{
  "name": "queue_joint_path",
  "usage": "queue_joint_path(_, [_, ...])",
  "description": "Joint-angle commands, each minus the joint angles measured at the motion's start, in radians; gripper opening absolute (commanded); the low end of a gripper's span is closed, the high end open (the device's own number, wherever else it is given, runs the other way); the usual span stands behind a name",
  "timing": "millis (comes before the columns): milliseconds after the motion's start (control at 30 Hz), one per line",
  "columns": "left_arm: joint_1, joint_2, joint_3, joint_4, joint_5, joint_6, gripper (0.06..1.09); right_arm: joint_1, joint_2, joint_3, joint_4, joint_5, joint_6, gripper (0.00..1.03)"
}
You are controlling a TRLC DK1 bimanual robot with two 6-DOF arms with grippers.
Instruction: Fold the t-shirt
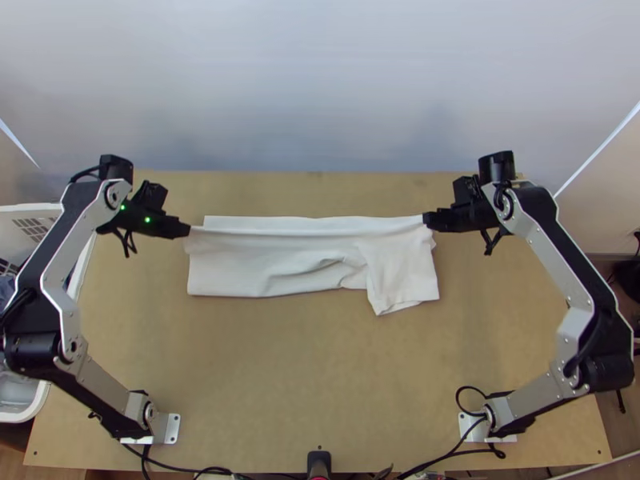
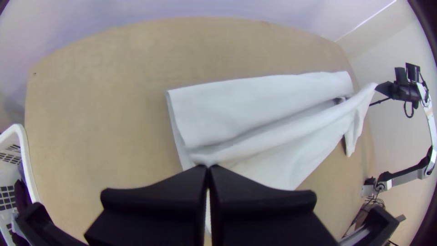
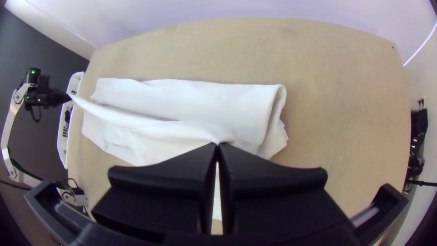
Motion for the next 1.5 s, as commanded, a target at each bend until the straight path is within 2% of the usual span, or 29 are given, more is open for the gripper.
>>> queue_joint_path(0, [-0.014, 0.091, 0.136, -0.009, -0.009, -0.017, 0.1, -0.001, 0.088, 0.074, 0.007, 0.0, 0.006, 0.03])
queue_joint_path(567, [-0.024, 0.271, 0.228, -0.013, -0.06, -0.017, 0.1, -0.012, 0.33, 0.142, 0.147, 0.002, 0.034, 0.03])
queue_joint_path(867, [-0.02, 0.317, 0.23, 0.034, -0.075, -0.022, 0.1, -0.026, 0.441, 0.249, 0.15, 0.005, 0.032, 0.03])
queue_joint_path(1033, [-0.024, 0.344, 0.214, 0.123, -0.077, -0.068, 0.11, -0.018, 0.468, 0.26, 0.158, 0.017, 0.034, 0.03])
queue_joint_path(1067, [-0.028, 0.347, 0.205, 0.163, -0.077, -0.091, 0.19, -0.018, 0.468, 0.257, 0.165, 0.023, 0.034, 0.03])
queue_joint_path(1100, [-0.029, 0.352, 0.202, 0.18, -0.075, -0.108, 0.36, -0.016, 0.468, 0.252, 0.167, 0.032, 0.034, 0.03])
queue_joint_path(1133, [-0.032, 0.358, 0.202, 0.181, -0.072, -0.119, 0.6, -0.013, 0.468, 0.252, 0.168, 0.054, 0.034, 0.1])
queue_joint_path(1167, [-0.038, 0.367, 0.205, 0.181, -0.06, -0.12, 0.87, -0.013, 0.467, 0.249, 0.17, 0.072, 0.034, 0.32])
queue_joint_path(1200, [-0.044, 0.377, 0.216, 0.177, -0.051, -0.119, 1.06, -0.012, 0.461, 0.242, 0.168, 0.077, 0.034, 0.63])
queue_joint_path(1233, [-0.046, 0.38, 0.22, 0.174, -0.049, -0.123, 1.04, -0.012, 0.452, 0.232, 0.168, 0.092, 0.032, 0.95])
queue_joint_path(1267, [-0.046, 0.373, 0.22, 0.189, -0.043, -0.14, 1.04, -0.01, 0.442, 0.231, 0.17, 0.115, 0.032, 1.0])
queue_joint_path(1367, [-0.012, 0.335, 0.217, 0.297, 0.026, -0.235, 1.04, -0.013, 0.38, 0.212, 0.168, 0.12, 0.032, 1.0])
queue_joint_path(1467, [0.037, 0.298, 0.22, 0.321, 0.077, -0.292, 1.04, -0.016, 0.274, 0.189, 0.168, 0.125, 0.035, 1.0])
